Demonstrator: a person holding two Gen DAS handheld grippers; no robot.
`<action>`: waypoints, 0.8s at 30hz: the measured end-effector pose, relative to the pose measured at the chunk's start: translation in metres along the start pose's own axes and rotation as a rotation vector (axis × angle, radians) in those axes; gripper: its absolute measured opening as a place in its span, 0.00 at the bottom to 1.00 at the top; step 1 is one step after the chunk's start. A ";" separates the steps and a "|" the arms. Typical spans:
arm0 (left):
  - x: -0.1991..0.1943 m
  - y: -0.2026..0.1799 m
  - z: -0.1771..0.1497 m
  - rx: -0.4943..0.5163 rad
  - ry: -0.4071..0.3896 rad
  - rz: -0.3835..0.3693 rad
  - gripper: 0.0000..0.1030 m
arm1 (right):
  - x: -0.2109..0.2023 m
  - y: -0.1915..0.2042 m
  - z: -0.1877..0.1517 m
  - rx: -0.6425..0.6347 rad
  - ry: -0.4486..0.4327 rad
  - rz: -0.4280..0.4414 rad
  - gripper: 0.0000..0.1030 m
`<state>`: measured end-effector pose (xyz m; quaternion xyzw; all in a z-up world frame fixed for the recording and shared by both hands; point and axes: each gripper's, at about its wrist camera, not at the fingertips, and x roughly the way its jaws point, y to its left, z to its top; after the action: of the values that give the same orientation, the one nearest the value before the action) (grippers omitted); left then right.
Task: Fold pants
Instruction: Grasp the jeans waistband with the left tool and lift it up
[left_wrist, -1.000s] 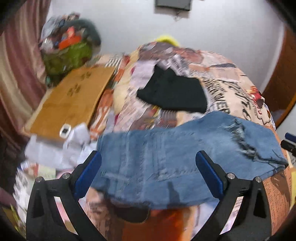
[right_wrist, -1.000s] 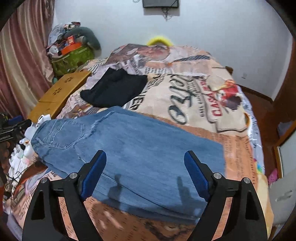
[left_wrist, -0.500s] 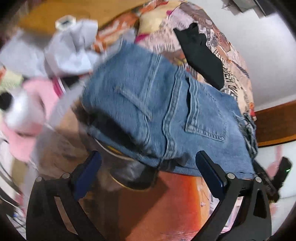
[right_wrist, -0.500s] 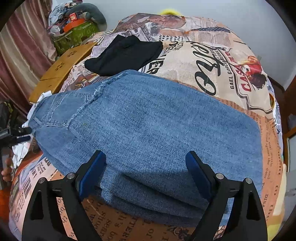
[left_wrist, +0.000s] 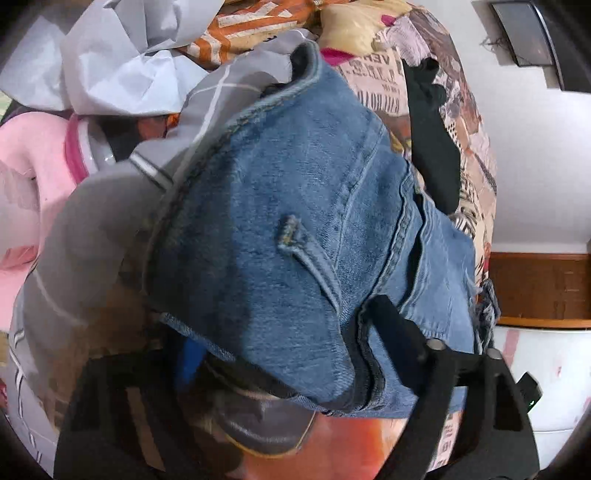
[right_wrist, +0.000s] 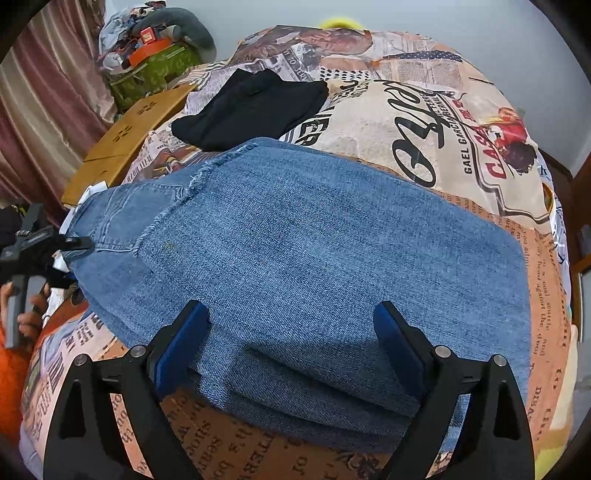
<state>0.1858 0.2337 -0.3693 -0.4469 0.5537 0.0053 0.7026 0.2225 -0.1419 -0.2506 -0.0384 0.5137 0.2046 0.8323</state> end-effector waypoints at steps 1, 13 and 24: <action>-0.002 -0.004 0.000 0.016 -0.022 0.004 0.67 | 0.000 0.001 0.000 -0.003 0.001 -0.001 0.89; -0.056 -0.084 -0.015 0.330 -0.285 0.278 0.24 | -0.009 -0.003 -0.001 0.012 -0.018 0.002 0.88; -0.118 -0.230 -0.057 0.712 -0.544 0.262 0.22 | -0.061 -0.073 -0.028 0.186 -0.140 -0.082 0.88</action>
<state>0.2119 0.1170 -0.1334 -0.0867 0.3685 0.0204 0.9253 0.2037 -0.2347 -0.2215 0.0325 0.4690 0.1242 0.8738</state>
